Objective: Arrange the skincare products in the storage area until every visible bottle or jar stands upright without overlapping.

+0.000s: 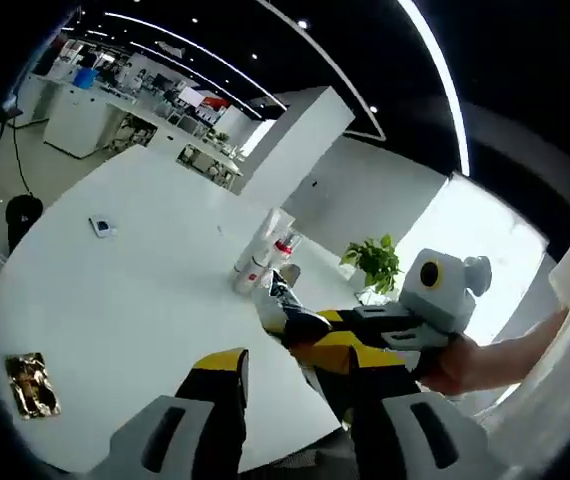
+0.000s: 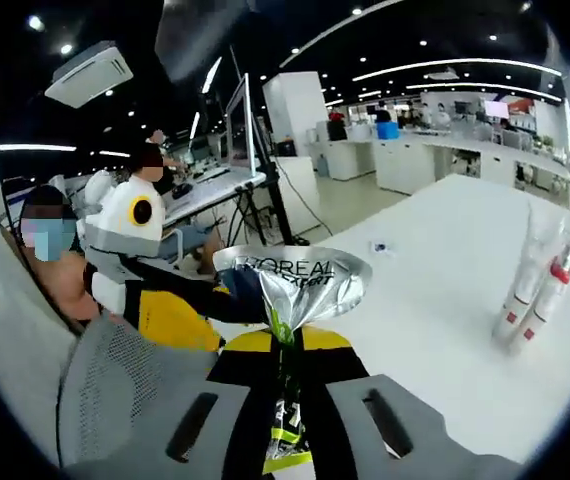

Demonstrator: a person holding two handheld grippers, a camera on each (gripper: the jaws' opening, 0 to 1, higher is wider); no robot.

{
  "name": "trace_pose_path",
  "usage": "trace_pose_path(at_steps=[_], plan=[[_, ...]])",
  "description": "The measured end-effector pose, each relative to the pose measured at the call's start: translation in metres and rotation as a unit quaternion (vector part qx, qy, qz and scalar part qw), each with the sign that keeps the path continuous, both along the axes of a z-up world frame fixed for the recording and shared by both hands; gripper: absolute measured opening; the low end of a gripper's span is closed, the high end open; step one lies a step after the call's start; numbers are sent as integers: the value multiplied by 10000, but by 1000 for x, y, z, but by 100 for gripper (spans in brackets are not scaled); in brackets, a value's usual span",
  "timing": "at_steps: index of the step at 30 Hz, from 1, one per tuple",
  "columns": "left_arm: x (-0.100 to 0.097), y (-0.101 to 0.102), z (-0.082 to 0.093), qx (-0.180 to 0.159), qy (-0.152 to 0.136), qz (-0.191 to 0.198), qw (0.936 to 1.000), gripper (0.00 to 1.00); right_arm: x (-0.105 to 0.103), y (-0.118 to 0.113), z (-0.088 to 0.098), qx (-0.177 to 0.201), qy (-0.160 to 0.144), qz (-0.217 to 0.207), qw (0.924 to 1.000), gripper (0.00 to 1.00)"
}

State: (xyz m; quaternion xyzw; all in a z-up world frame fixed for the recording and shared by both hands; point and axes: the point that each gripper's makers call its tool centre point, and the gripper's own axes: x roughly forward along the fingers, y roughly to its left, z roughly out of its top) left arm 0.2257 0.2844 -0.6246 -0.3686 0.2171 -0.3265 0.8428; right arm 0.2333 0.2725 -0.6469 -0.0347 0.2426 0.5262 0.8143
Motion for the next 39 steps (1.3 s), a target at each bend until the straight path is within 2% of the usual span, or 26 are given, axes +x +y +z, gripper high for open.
trace_pose_path(at_steps=[1,2,3,4,7,9,10,12,14,17,19,21,24,29,32,34,37,39], plan=[[1,1,7,-337,-9,80,9994,40,-4,0,0,-5,5,68,10000,5],[1,4,13,-811,118,186,9965,40,-9,2,0,11,11,133,9999,5],[-1,5,10,-986,339,202,9943,40,-9,3,3,82,-49,125,9999,5],[-2,7,8,-991,320,178,9944,38,-11,4,5,114,-59,163,9998,5],[-1,12,1,-713,297,191,9968,23,-15,8,8,173,-72,220,9996,5],[0,13,2,-901,389,230,9949,21,-16,10,9,89,-241,331,9991,6],[0,13,2,-934,394,223,9946,21,-16,10,9,91,-232,318,9992,6],[0,13,1,-906,397,224,9948,18,-17,12,11,59,-258,365,9990,6],[-1,13,-2,-903,431,178,9948,16,-18,12,8,-121,-469,492,9976,6],[-2,13,2,-1206,547,110,9911,12,-17,12,10,46,-395,434,9983,8],[-2,14,3,-1199,520,102,9914,10,-17,12,11,114,-375,447,9982,11],[-2,14,3,-1202,490,83,9915,9,-17,12,12,191,-262,453,9984,15],[-3,14,4,-1224,468,49,9914,7,-16,8,14,444,134,404,9981,21],[-6,9,3,-1132,449,-93,9925,5,-12,-3,17,560,245,359,9975,32],[-8,6,4,-1169,422,-227,9920,4,-3,-13,19,759,528,73,9957,44],[-10,4,6,-1144,375,-295,9923,2,0,-19,19,750,561,34,9956,50],[-15,-4,12,-1172,260,-517,9914,1,-10,-21,25,1119,1124,315,9868,59],[-22,-11,16,-1089,100,-777,9910,1,-19,-23,23,1220,1586,515,9784,59]])
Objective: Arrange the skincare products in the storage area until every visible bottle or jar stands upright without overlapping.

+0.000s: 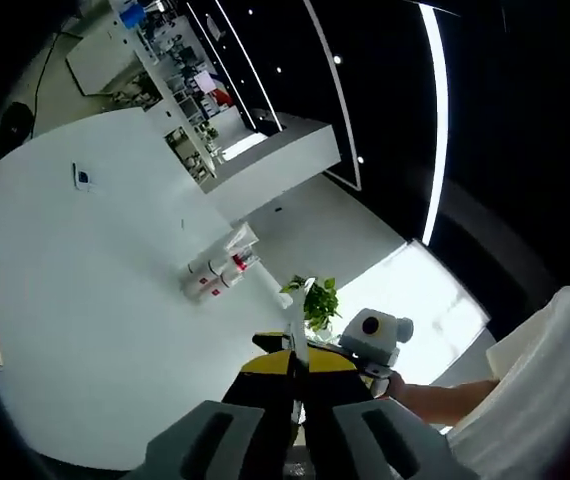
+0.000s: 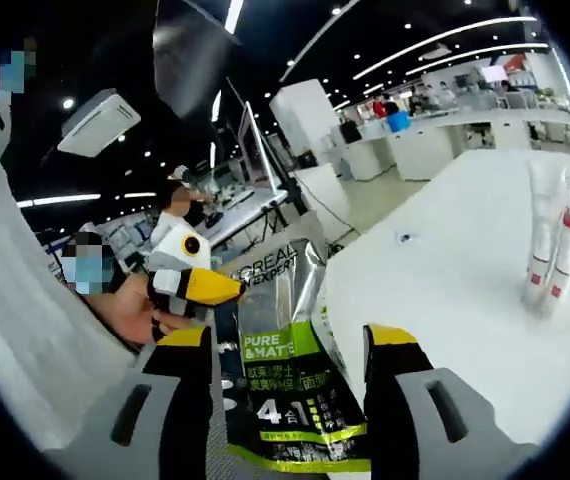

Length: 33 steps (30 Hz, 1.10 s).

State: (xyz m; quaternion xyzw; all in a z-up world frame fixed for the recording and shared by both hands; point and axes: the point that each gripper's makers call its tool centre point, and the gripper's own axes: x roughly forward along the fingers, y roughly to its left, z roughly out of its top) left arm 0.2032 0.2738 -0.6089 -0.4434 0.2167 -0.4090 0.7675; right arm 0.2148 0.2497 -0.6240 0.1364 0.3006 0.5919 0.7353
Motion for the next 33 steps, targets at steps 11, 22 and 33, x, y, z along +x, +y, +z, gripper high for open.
trace_pose_path(at_steps=[11,22,33], plan=[[-25,-28,1,147,-136,-923,9955,1,-38,-18,5,46,1054,1085,9885,17],[-19,-22,0,-174,169,-812,9964,2,-41,-23,13,474,1641,910,9811,5],[-10,-18,11,-739,329,-593,9950,16,-33,4,41,1851,2153,335,9583,4]])
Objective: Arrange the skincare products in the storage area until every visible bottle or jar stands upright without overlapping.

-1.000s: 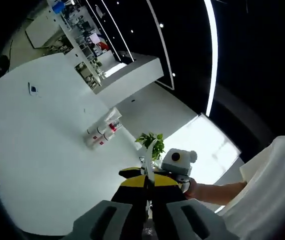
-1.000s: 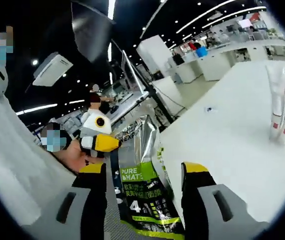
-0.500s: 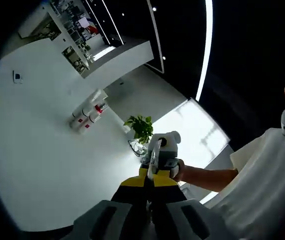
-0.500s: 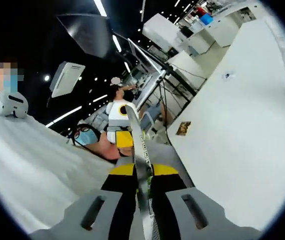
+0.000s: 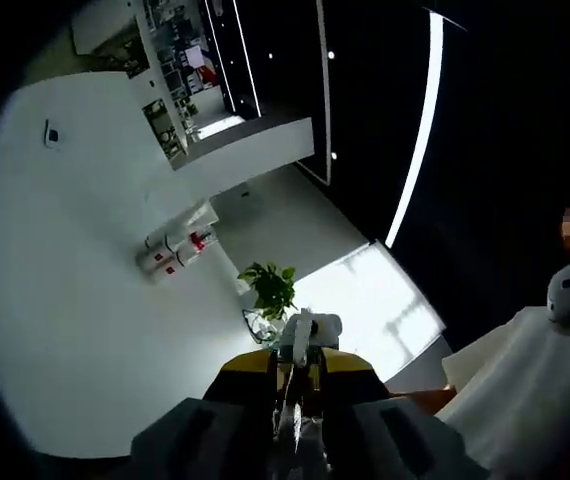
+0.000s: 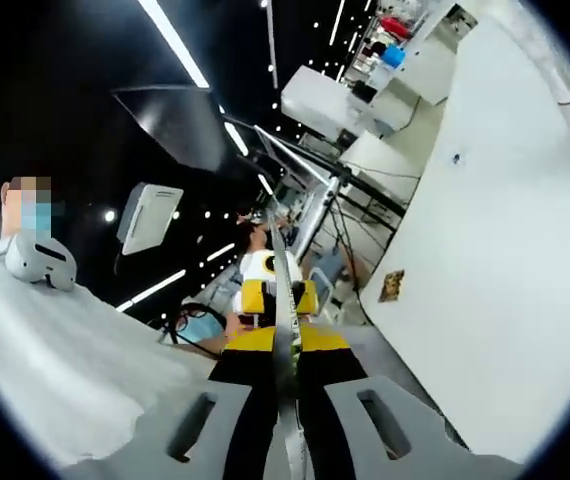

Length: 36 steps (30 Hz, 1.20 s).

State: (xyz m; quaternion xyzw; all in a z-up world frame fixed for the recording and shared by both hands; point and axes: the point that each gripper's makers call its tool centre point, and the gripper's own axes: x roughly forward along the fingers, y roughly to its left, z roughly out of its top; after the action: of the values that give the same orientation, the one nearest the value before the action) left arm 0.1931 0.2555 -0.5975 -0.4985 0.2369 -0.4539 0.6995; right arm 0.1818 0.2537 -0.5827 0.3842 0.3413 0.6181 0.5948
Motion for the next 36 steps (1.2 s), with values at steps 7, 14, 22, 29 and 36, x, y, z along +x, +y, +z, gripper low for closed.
trace_pose_path(at_steps=[7,14,22,29,36], plan=[[-1,10,6,-288,-40,1,9996,5,6,13,2,105,162,-177,9997,4],[0,7,-3,-85,91,-52,9999,3,-1,8,-17,-462,-236,86,9986,5],[7,10,-4,-275,324,131,9990,3,-14,1,-27,-534,60,329,9980,7],[21,28,-6,-638,611,532,9947,3,-28,16,-35,-558,-36,412,9976,7],[15,22,2,-932,702,294,9927,3,-28,18,-23,-130,270,350,9989,0]])
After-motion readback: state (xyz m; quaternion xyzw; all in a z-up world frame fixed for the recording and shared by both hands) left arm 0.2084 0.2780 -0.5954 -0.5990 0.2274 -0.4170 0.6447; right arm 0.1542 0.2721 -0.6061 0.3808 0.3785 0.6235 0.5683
